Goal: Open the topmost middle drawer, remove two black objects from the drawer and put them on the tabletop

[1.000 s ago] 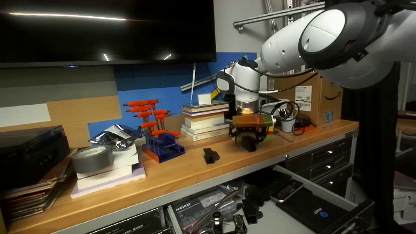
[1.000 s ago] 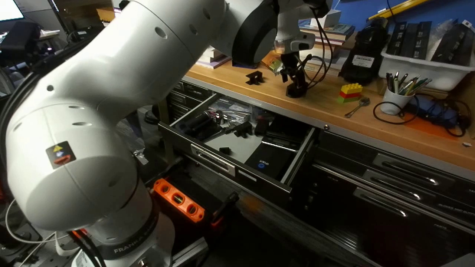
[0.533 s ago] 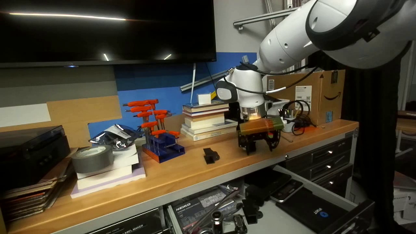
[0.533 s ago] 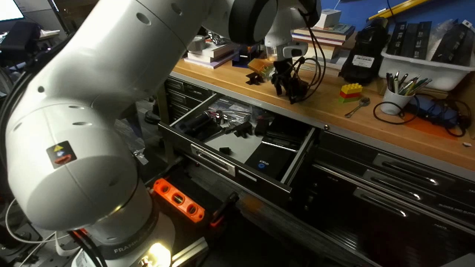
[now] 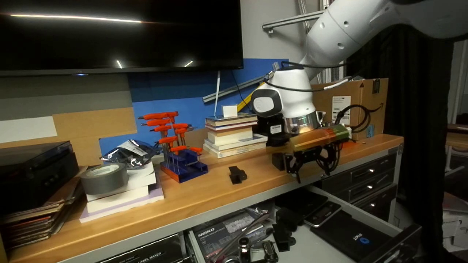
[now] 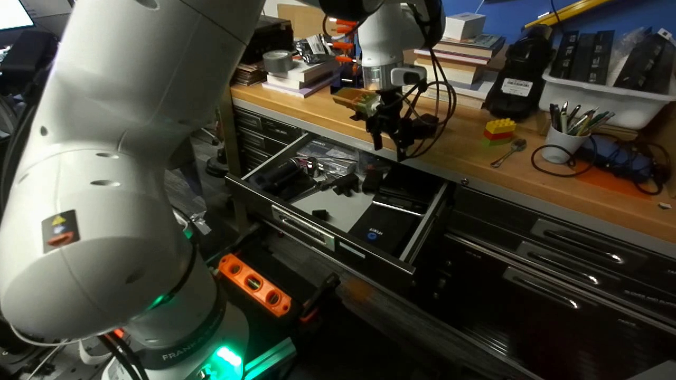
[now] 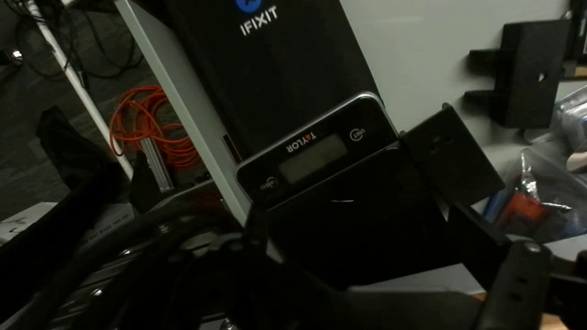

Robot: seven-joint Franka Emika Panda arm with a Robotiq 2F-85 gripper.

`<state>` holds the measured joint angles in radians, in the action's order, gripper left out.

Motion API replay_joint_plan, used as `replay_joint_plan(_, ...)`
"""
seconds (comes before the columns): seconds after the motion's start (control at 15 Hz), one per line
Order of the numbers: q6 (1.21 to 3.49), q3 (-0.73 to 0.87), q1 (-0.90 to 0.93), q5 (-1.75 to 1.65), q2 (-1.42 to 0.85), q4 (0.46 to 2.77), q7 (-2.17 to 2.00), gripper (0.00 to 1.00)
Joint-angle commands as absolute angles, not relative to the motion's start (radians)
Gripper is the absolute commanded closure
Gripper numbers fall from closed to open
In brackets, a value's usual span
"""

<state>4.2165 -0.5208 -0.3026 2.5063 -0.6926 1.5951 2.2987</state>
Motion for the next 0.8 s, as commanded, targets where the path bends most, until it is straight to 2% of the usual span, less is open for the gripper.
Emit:
replay_joint_plan(0.0, 4.222, -0.775, -0.545, 2.510, -0.545, 1.774, 2.396, 0.00)
replay_joint_plan(0.33, 4.227, -1.160, -0.891, 2.512, -0.531, 1.846, 2.534, 0.00)
replay_joint_plan(0.73, 4.226, -1.589, -1.308, 2.511, -0.528, 2.066, 2.498, 0.00)
